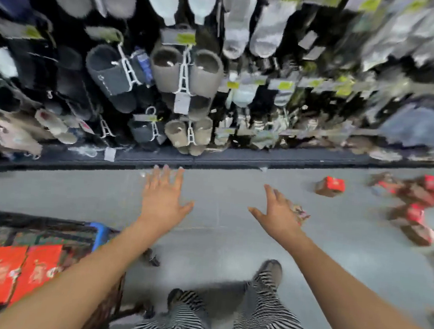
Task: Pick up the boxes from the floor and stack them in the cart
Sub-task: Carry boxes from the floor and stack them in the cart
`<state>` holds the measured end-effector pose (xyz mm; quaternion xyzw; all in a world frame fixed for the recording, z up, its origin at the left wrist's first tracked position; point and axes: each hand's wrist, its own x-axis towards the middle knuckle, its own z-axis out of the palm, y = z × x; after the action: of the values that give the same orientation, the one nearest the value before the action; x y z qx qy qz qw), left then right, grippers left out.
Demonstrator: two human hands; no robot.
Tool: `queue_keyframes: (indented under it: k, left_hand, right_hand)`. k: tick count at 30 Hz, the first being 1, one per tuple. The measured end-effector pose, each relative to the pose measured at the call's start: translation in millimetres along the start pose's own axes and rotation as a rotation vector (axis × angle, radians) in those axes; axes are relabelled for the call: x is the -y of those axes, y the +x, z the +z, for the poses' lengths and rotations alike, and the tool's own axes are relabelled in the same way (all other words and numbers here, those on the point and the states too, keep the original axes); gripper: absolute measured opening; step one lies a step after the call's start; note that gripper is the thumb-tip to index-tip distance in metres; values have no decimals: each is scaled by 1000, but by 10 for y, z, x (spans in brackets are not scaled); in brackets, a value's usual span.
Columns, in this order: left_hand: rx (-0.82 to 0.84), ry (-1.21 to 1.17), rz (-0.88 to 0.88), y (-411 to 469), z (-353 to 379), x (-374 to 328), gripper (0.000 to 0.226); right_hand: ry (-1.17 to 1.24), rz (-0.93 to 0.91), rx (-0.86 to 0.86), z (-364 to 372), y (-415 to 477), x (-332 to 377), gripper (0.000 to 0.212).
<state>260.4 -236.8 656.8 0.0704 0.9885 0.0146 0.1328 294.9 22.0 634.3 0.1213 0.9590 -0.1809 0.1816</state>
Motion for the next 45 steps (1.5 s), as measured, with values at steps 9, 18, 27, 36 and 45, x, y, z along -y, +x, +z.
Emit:
queue_keyframes:
  k: [9, 18, 27, 36, 45]
  left_hand:
    - [60, 239, 356, 879, 234, -2215, 90]
    - [148, 321, 547, 1608, 602, -4183, 90]
    - [346, 375, 624, 2720, 1741, -5076, 94]
    - [381, 426, 745, 3989, 4304, -5643, 94]
    - [516, 384, 972, 4840, 6294, -5795, 117]
  right_hand:
    - [170, 359, -25, -499, 84, -2254, 78]
    - [257, 581, 27, -840, 366, -4036, 76]
    - [421, 741, 38, -359, 1414, -4982, 77]
    - [530, 638, 26, 1704, 3114, -6009, 80]
    - [418, 336, 33, 3590, 4436, -6943, 85]
